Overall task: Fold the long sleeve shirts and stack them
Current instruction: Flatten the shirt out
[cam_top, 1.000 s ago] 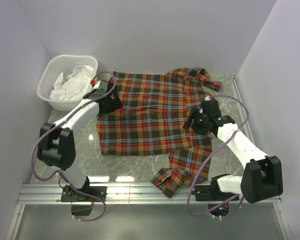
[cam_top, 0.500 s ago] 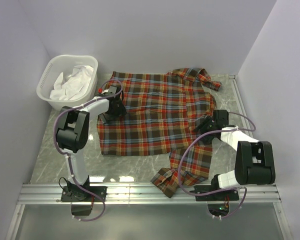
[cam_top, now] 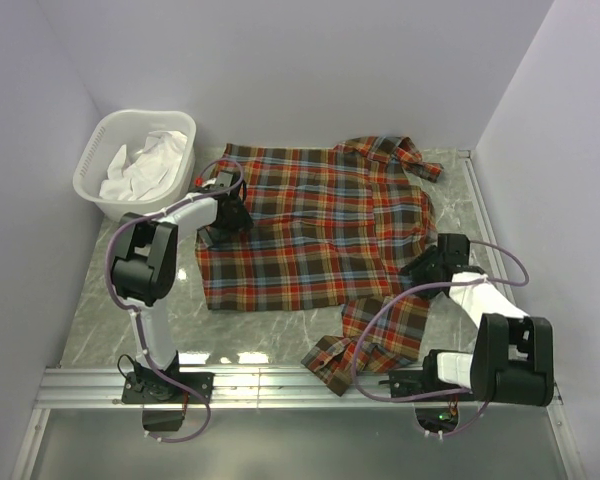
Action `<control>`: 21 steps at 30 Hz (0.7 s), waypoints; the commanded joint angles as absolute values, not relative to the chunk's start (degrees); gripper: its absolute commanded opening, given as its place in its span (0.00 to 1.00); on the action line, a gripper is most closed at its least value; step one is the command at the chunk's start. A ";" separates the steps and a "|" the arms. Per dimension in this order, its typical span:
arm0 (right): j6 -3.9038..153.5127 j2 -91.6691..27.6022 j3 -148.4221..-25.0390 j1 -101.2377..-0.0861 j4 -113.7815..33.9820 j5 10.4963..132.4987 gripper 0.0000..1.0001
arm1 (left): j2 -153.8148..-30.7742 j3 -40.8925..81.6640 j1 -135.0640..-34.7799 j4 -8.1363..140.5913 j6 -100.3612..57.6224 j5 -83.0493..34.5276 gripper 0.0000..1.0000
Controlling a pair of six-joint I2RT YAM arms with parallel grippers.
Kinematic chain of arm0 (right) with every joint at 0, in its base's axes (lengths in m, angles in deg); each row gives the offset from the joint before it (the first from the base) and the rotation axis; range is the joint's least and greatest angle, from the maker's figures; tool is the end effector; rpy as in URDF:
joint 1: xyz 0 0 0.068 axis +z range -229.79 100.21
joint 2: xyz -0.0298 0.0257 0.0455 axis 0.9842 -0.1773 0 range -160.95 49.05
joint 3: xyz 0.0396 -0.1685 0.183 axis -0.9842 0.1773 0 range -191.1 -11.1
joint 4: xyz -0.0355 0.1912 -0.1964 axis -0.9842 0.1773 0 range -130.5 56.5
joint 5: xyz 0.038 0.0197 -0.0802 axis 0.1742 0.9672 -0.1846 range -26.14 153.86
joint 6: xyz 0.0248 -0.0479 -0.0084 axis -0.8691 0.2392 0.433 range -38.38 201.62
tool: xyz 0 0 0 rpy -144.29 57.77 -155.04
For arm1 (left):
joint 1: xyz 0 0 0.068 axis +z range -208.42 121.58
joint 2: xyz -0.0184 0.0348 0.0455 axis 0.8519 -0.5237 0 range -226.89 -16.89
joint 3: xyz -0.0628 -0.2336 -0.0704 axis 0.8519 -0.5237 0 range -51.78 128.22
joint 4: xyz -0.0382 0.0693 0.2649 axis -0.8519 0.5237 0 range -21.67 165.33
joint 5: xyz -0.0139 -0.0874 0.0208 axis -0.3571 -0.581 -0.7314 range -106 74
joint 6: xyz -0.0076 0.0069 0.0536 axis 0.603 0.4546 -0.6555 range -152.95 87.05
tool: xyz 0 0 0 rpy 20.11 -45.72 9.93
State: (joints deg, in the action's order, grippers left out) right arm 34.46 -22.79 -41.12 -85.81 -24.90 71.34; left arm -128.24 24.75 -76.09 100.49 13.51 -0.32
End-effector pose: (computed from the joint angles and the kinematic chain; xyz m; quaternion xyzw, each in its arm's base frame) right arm 0.2375 -0.0203 0.1215 0.4123 0.8647 0.1570 0.2401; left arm 0.3836 -0.1119 0.1390 -0.2677 0.9335 0.0083 0.2385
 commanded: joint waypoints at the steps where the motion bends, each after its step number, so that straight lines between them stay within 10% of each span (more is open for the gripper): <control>1: 36.97 -19.60 -39.40 -86.03 -17.65 65.97 0.64 | -123.69 25.21 -76.26 102.17 15.04 -2.02 0.99; 21: 51.21 -15.11 -49.24 -76.63 -13.42 62.01 0.64 | -98.71 -6.25 -84.35 104.02 19.61 -1.32 0.98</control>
State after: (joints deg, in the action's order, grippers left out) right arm 48.39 -13.52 -45.99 -77.81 -13.86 64.70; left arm -100.35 -5.72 -83.79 105.19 18.43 -1.26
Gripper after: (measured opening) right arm 0.640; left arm 0.984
